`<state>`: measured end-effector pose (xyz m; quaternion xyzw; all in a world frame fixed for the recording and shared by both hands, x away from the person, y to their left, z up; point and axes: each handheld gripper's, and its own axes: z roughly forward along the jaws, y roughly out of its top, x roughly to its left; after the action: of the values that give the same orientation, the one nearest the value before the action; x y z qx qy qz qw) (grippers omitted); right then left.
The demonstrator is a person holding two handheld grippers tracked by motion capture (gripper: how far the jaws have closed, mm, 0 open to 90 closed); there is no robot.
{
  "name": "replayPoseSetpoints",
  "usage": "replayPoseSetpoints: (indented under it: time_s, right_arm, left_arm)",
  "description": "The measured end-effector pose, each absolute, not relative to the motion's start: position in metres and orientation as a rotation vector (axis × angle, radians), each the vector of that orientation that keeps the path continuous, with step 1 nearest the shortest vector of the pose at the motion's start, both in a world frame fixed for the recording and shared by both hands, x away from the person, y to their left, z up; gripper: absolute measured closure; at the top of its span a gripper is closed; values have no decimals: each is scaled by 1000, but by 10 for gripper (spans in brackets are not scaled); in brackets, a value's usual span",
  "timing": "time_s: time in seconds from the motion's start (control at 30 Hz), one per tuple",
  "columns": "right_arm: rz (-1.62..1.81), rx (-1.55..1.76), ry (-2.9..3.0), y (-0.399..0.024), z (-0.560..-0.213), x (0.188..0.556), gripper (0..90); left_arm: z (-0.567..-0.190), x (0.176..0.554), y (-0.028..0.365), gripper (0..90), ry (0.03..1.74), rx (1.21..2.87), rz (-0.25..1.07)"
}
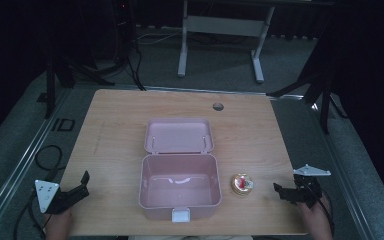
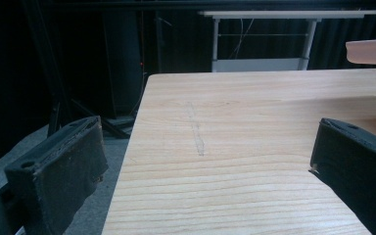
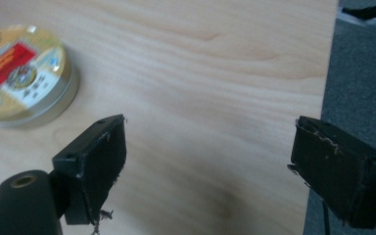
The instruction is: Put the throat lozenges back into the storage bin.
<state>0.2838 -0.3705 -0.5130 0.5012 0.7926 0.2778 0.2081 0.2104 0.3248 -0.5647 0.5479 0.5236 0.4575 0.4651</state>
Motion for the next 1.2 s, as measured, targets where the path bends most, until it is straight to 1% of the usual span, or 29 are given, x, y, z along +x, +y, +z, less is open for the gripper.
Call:
replayPoseSetpoints:
  time_s: [0.43,0.63,0.67,0.8,1.2]
  right_arm:
    - [612,1409,2477,-365,-509,284,134]
    - [495,1251,2717,-358,-514,285,133]
    - [416,1195,2769,-356,-516,285,133]
    - [299,1109,2836,-349,-516,285,133]
    - [127,1007,3031,-332,-513,292,147]
  left_arm:
    - [-565,211,325,4,1287,1345,1119]
    - [-565,211,326,4,1286,1343,1115]
    - [-565,211,326,4,1286,1342,1116]
    - [-565,211,326,4,1285,1339,1112]
    - [-565,210,326,4,1283,1339,1106]
